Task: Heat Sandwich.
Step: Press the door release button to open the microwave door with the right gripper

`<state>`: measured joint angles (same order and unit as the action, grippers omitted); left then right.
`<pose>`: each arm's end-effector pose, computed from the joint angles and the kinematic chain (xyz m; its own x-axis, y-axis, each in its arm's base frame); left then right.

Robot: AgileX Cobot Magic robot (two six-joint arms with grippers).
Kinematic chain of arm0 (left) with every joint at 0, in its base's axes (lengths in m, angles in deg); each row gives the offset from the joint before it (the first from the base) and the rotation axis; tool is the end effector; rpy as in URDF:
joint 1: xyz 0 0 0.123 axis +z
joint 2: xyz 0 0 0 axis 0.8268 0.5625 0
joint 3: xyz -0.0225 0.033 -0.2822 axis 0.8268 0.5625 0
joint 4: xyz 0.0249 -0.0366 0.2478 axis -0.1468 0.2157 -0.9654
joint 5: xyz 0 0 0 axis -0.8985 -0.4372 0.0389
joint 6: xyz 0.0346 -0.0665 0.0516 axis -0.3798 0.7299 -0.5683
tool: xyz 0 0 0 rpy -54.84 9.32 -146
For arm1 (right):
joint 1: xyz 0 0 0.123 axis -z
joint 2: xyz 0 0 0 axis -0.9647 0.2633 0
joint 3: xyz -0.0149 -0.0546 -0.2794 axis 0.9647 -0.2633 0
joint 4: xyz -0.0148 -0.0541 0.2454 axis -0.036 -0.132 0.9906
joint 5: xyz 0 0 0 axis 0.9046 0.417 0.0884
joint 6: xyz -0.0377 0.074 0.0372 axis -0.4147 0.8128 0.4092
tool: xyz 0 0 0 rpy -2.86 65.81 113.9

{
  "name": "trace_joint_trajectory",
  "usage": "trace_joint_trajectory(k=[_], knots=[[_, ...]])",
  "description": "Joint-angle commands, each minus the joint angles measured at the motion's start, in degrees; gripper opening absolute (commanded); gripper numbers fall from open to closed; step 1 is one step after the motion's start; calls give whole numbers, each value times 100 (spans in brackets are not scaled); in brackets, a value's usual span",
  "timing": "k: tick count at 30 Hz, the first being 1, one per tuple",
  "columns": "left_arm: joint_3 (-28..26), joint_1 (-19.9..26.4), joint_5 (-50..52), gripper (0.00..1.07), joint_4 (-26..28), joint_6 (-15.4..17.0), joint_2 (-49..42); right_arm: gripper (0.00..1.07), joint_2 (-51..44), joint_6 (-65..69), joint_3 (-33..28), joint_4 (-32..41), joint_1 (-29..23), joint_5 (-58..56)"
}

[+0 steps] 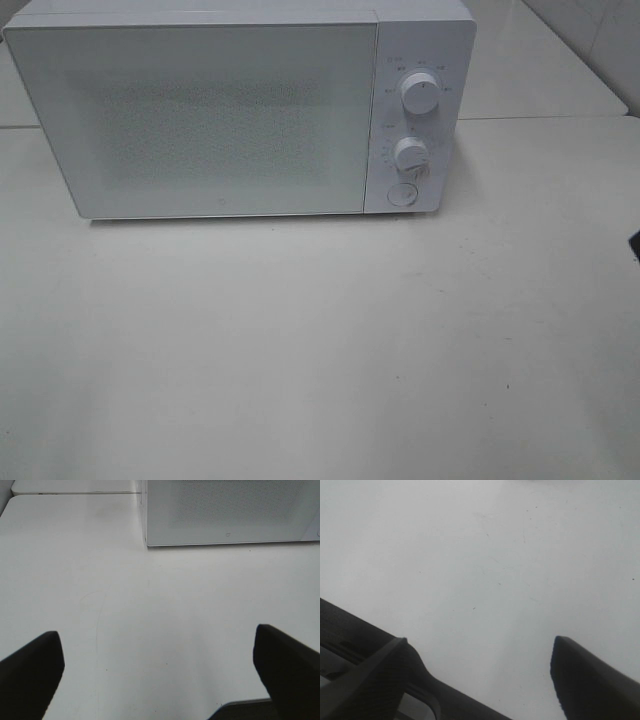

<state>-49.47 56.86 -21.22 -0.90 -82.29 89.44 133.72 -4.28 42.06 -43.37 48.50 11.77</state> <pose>-0.0084 -0.0109 0.2812 -0.4411 0.0381 -0.8966 0.1070 0.9942 -0.0103 0.1255 0.0571 0.3326 -0.7118 -0.3808 -0.5901 -0.4362 0.8983 -0.0535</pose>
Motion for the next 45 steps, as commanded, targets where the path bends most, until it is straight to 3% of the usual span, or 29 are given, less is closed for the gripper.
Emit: trace_joint_trajectory(k=[1,10,17,27,39,45], knots=[[6,23,23,97,40,34,-97,76,-584,120,17,-212,6,-304],[6,23,23,97,40,34,-97,76,-1839,544,11,-493,132,-1123],[6,23,23,97,40,34,-97,76,-2916,504,-447,-498,1037,-1112],[6,23,23,97,40,34,-97,76,-4154,573,-1112,-464,1770,-676],[6,23,23,97,40,34,-97,76,-4922,567,-1965,-189,2217,338],[6,23,23,97,40,34,-86,76,-4922,493,-2023,-166,2217,281]])
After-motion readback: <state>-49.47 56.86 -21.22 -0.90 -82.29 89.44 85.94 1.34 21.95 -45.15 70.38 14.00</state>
